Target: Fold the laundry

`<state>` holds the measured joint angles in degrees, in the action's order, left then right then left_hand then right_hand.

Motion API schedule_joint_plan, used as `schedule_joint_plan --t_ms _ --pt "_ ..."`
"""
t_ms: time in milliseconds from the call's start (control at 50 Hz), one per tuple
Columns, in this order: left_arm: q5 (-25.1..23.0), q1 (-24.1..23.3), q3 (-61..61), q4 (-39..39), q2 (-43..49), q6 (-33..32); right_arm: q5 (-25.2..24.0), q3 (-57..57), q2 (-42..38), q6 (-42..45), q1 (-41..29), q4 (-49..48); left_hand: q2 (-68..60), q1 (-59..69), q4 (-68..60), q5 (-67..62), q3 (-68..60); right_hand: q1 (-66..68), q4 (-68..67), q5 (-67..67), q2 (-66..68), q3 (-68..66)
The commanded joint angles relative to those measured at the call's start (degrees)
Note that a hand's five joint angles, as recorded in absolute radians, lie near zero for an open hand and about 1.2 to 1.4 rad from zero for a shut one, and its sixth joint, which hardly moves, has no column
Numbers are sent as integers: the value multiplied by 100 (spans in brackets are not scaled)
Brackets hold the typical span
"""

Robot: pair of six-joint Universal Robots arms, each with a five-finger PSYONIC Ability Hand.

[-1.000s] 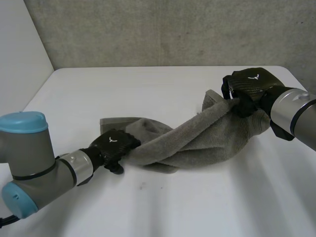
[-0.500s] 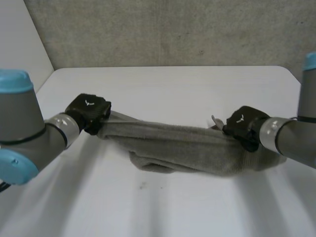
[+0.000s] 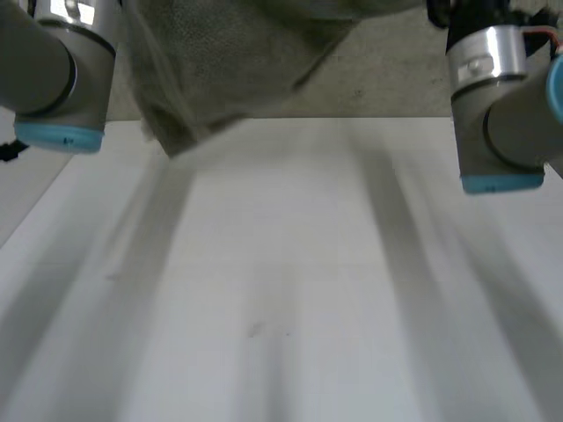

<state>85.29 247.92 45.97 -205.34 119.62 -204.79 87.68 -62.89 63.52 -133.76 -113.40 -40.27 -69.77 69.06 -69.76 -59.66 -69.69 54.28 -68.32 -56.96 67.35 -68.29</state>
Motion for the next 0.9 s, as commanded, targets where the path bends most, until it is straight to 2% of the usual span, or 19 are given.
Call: schedule_joint_plan --t_ms 20,120,200,320,420,480,520,540,580,600,620,700,740,900 --pt "-4 -25 2640 -15 -624 -95 -260 -1355 152 -44 28 781 -1023 1094 -1024 -1034 -1031 2572 -1168 -1304 1265 -1171" --pt "-4 -16 4108 -59 -616 -367 -339 -1883 -67 -44 46 1239 -1023 1094 -1024 -1034 -1031 2572 -1168 -1304 1265 -1171" --pt "58 -16 5103 2 -458 -535 -681 -2366 -445 -62 72 1389 -1023 1094 -1024 -1034 -1031 2572 -1168 -1304 1265 -1171" --pt "67 -104 5730 257 -493 -527 -779 -2834 -516 -44 72 1847 -1023 1094 -1024 -1034 -1031 2572 -1168 -1304 1265 -1171" --pt "75 -438 6029 811 -809 -509 -779 -3062 -105 -71 81 3144 -1023 1094 -1024 -1034 -1031 2572 -1168 -1304 1265 -1171" --pt "75 -578 6099 1127 -976 -492 -779 -3089 64 -80 99 3526 -1023 1094 -1024 -1034 -1031 2572 -1168 -1304 1265 -1171" --pt "93 -613 6195 1303 -1072 -492 -805 -3124 265 -80 81 4164 -1023 1094 -1024 -1034 -1031 1223 181 44 -84 177" --pt "93 -613 6196 1303 -1073 -492 -805 -3124 266 -80 81 4167 -1023 1094 -1024 -1034 -1031 1216 189 52 -92 185" --pt "102 -613 6214 1373 -1195 -492 -832 -3141 309 -167 81 4544 -1023 1094 -1024 -1034 -1031 -140 1544 1407 -1447 1540" --pt "102 -613 6214 1374 -1196 -492 -832 -3141 310 -168 81 4545 -1023 1094 -1024 -1034 -1031 -147 1551 1415 -1454 1548" --pt "93 -613 6222 1374 -1231 -492 -814 -3141 336 -324 133 4589 -1023 1094 -1024 -1034 -1031 -696 2101 1964 -2004 2097" --pt "102 -613 6222 1374 -1266 -492 -849 -3141 565 -827 371 4624 -1023 1094 -1024 -1034 -1031 -1005 2409 2273 -2312 2406" --pt "102 -613 6222 1365 -1318 -483 -919 -3141 862 -1360 590 4633 -1023 1094 -1024 -1034 -1031 -1624 3029 2892 -2932 3025" --pt "102 -596 6214 1365 -1661 -483 -1130 -3150 1188 -2039 1064 4668 -1023 1094 -1024 -1034 -1031 -2081 3485 3348 -3388 3481"
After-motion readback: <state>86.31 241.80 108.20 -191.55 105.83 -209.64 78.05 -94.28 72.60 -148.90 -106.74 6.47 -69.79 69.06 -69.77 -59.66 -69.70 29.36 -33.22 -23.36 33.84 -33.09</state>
